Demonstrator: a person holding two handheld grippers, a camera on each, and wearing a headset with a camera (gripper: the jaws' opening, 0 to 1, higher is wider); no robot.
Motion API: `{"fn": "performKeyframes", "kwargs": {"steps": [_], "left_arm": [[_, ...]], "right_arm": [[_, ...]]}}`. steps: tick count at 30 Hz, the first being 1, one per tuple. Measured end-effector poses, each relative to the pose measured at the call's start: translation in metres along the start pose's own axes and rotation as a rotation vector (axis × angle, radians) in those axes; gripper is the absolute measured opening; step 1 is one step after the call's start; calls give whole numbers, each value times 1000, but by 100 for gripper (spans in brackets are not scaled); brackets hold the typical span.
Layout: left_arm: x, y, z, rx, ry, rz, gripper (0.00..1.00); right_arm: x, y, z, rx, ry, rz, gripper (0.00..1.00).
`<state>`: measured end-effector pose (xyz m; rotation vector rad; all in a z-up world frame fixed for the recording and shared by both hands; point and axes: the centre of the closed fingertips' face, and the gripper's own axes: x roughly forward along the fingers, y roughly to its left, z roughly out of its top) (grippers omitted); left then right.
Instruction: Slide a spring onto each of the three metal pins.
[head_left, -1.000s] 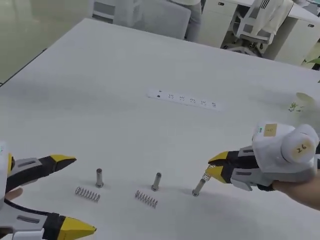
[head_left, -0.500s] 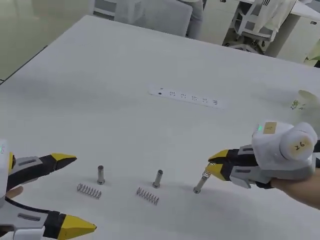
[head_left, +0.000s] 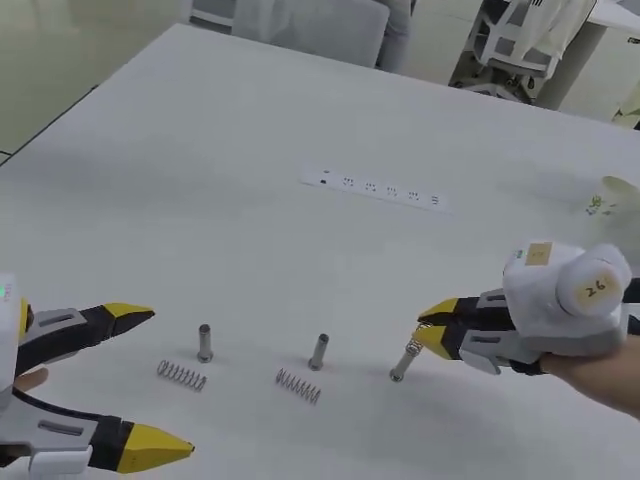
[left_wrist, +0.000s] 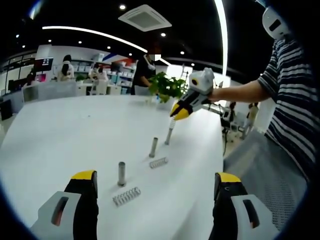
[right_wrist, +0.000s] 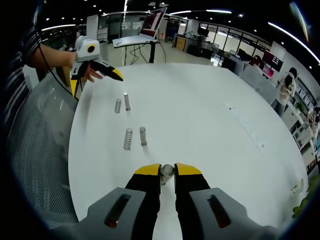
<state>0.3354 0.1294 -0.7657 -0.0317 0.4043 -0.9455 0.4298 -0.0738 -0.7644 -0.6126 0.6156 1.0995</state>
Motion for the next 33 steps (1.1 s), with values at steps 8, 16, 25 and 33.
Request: {"fn": "performKeyframes", "kwargs": {"steps": [8, 16, 25, 33], "left_arm": [[0, -1, 0, -3, 0, -3, 93], [1, -3, 1, -1, 0, -4, 93], [-2, 0, 1, -6, -8, 7, 93], [-3, 0, 0, -11, -8, 8, 92]], "right_arm": [[7, 3, -9, 24, 13, 7, 7], [20, 4, -21, 46, 35, 6, 7], [30, 7, -35, 68, 60, 5, 7], [32, 7, -39, 86, 59, -1, 8]]}}
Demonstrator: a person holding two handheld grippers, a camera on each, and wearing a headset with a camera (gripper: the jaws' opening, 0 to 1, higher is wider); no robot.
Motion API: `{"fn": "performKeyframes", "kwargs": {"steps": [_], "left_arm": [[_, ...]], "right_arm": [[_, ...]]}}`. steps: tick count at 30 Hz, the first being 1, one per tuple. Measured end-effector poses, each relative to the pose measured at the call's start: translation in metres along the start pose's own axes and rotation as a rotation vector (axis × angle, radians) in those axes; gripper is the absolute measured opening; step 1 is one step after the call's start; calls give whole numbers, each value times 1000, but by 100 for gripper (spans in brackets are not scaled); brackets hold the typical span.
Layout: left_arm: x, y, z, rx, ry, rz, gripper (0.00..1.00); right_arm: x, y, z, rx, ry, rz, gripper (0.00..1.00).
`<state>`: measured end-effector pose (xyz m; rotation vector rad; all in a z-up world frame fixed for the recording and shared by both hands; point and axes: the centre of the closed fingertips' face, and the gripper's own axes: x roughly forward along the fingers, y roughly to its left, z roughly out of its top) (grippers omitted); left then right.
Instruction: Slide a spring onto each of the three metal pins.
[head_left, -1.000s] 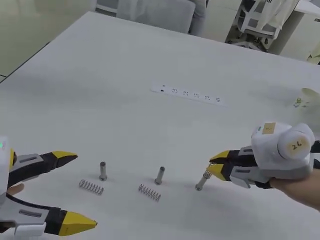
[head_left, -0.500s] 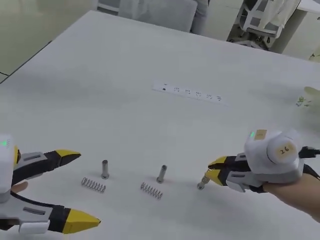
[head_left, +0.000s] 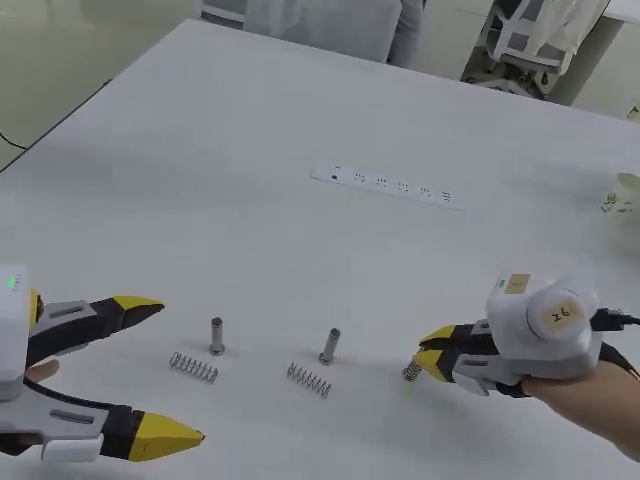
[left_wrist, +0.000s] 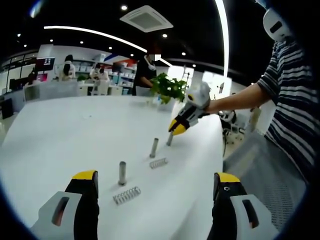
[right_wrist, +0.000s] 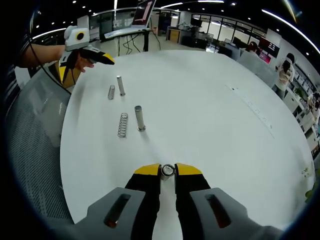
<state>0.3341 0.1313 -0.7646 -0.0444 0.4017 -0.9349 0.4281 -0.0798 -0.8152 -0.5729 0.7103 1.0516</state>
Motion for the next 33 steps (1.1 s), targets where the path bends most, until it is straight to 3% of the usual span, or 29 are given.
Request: {"fn": "performKeyframes", "kwargs": {"steps": [12, 33], "left_arm": [[2, 0, 3, 1, -4, -4, 92], [2, 1, 8, 3, -7, -4, 92]], "right_arm": [[3, 0, -2, -28, 12, -9, 8], [-3, 0, 2, 12, -17, -12, 11]]}}
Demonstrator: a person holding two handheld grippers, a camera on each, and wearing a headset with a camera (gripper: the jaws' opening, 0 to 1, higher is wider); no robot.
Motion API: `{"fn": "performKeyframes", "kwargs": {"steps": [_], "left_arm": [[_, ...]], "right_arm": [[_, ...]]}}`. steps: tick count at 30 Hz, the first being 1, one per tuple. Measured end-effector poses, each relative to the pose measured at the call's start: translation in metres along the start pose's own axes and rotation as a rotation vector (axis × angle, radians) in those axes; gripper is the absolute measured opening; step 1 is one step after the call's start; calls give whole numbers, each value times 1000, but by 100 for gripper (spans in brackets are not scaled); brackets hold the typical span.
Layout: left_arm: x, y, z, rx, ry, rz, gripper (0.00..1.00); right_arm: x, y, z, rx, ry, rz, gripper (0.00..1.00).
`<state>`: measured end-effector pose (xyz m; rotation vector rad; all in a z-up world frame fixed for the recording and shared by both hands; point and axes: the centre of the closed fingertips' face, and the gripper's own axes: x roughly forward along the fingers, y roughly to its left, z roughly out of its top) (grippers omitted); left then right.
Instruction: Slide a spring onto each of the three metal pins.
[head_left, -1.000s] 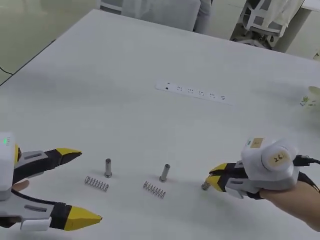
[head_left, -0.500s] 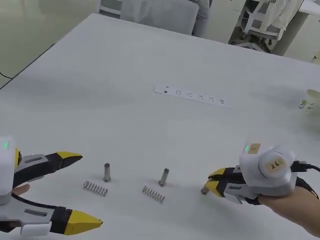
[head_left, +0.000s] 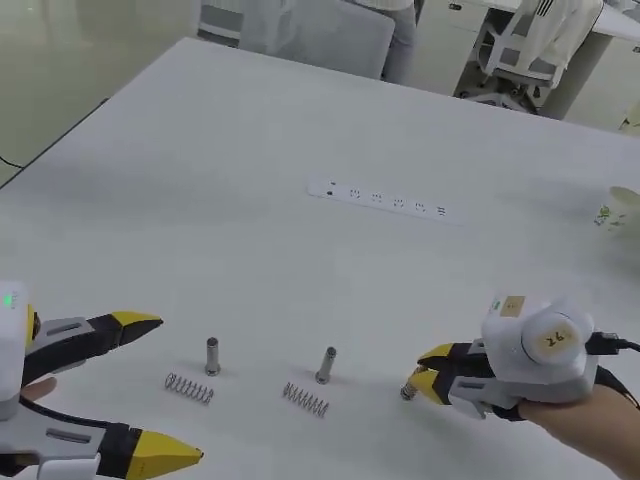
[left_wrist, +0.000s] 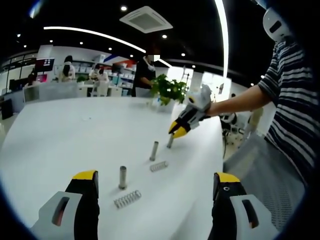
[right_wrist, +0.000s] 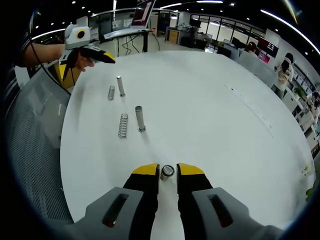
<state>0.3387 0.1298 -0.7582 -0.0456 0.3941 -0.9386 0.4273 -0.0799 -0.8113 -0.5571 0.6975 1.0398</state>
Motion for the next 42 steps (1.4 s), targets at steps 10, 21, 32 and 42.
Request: {"fn": "performKeyframes", "kwargs": {"steps": [10, 21, 32, 42], "left_arm": [[-2, 1, 2, 2, 1, 4, 92], [-1, 0, 1, -6, -1, 7, 92], [0, -1, 2, -13, -9, 11, 92], [-2, 0, -2, -15, -5, 12, 91]], "right_arm": [[-14, -6, 15, 88, -95, -22, 14], [-33, 2, 27, 121, -174, -23, 14], [-45, 17, 30, 119, -213, -15, 14], [-42, 36, 17, 130, -195, 11, 14]]}}
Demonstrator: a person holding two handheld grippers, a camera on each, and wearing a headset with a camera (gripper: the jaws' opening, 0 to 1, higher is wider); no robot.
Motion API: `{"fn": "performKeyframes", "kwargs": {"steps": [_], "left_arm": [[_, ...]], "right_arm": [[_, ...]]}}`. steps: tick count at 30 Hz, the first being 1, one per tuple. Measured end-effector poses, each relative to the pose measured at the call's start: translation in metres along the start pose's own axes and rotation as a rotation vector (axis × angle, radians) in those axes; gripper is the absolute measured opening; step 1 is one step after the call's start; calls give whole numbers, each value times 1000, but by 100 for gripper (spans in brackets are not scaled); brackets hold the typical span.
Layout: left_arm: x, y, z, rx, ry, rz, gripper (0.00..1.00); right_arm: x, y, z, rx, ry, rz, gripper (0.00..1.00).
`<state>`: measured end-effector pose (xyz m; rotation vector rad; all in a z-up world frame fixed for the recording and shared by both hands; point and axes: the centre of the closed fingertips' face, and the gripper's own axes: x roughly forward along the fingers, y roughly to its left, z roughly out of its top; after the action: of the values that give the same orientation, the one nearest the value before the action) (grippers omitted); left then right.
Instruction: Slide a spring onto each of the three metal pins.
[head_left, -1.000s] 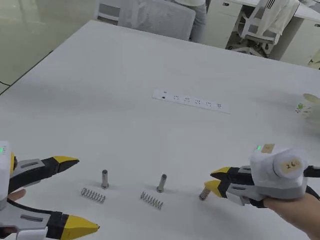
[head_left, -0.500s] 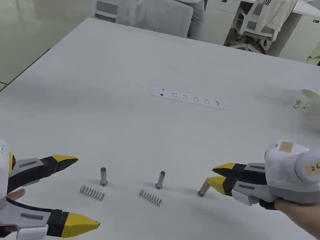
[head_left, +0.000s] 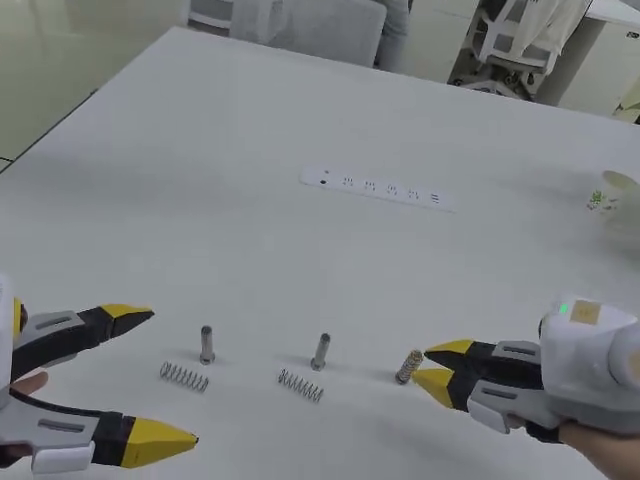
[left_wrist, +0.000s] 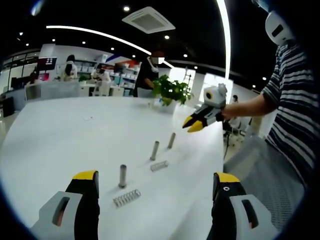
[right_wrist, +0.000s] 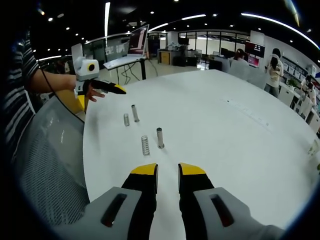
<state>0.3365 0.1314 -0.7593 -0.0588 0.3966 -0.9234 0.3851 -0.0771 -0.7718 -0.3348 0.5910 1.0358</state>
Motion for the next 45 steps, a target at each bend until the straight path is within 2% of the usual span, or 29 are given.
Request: {"fn": "performKeyframes", "kwargs": {"steps": [11, 23, 35, 45], "left_arm": [[-3, 2, 0, 6, 3, 7, 92], [-9, 4, -6, 11, 24, 17, 92], [-11, 4, -6, 18, 28, 17, 92], [-13, 4, -8, 17, 33, 23, 91]], "right_arm": [[5, 14, -5, 18, 5, 14, 14], [17, 26, 3, -4, 2, 41, 14], [44, 48, 25, -52, -13, 98, 14], [65, 61, 30, -86, 1, 131, 13]]}}
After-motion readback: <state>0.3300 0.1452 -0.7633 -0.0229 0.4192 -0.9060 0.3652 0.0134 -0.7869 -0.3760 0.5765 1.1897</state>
